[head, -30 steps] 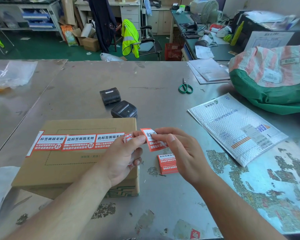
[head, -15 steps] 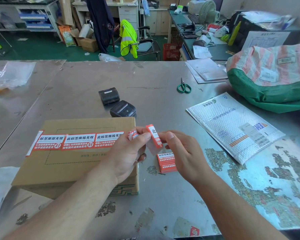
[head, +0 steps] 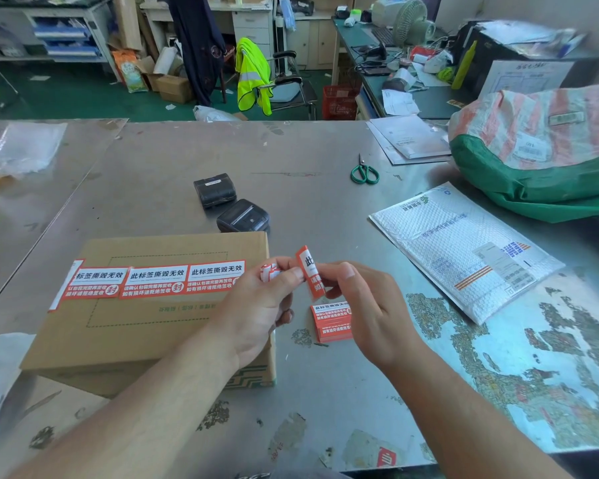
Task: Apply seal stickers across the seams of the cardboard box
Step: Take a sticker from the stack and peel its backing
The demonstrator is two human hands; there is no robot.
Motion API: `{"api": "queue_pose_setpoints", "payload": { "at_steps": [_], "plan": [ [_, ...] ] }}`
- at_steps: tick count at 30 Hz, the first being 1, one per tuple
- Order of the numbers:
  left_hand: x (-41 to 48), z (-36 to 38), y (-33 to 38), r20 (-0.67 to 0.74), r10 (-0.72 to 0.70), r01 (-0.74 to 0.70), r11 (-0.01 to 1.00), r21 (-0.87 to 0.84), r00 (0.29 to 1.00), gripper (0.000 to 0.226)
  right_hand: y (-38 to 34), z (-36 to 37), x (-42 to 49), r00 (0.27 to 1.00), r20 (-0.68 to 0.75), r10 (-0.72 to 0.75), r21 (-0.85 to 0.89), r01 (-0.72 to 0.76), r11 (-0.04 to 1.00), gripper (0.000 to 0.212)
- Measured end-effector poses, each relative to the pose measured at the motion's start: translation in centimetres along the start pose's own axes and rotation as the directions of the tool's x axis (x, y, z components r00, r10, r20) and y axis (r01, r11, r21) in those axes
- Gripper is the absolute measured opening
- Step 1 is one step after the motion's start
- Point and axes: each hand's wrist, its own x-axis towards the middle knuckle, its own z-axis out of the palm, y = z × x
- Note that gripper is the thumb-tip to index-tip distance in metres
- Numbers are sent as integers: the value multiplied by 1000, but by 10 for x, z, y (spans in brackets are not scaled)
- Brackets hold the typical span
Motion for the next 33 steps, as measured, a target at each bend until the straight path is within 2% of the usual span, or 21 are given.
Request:
{"api": "queue_pose_setpoints", "payload": {
  "at_steps": [3, 6, 8, 13, 16, 20, 22, 26, 31, 33],
  "plan": [
    [-2, 0, 1, 12, 29, -29, 999, 45, 1000, 18, 0, 0, 1, 999, 50, -12, -28, 13, 1000, 59],
    [-4, 3, 4, -1, 69, -68, 991, 113, 998, 7, 1, 1, 1, 996, 91, -24, -64, 30, 998, 64],
    [-5, 4, 4, -28, 74, -69, 988, 140, 997, 8, 3, 2, 1, 993, 106, -54, -80, 63, 995, 65],
    [-7, 7, 4, -53, -50, 54, 994, 91, 997, 17, 14, 5, -2, 991, 99, -88, -111, 99, 989, 61],
    [-7, 7, 5, -74, -102, 105, 994, 42, 992, 11, 15, 6, -3, 992, 94, -88, -99, 97, 990, 56],
    [-7, 9, 9, -87, -111, 113, 994, 9, 990, 12, 11, 6, -3, 995, 81, -60, -26, 62, 998, 54],
    [-7, 8, 11, -85, -110, 111, 994, 4, 990, 12, 7, 5, -3, 997, 74, 6, 66, -11, 998, 52],
    [-11, 6, 14, -37, 13, -5, 981, 193, 999, 16, 3, 4, 0, 982, 108, 154, 346, -182, 920, 56],
    [-10, 7, 17, -54, 75, -53, 942, 331, 996, 18, -1, 1, 2, 987, 87, 138, 324, -159, 933, 53],
    [-9, 8, 15, -63, 71, -46, 942, 333, 995, 20, 0, 0, 3, 991, 76, 114, 291, -131, 948, 52]
  ]
}}
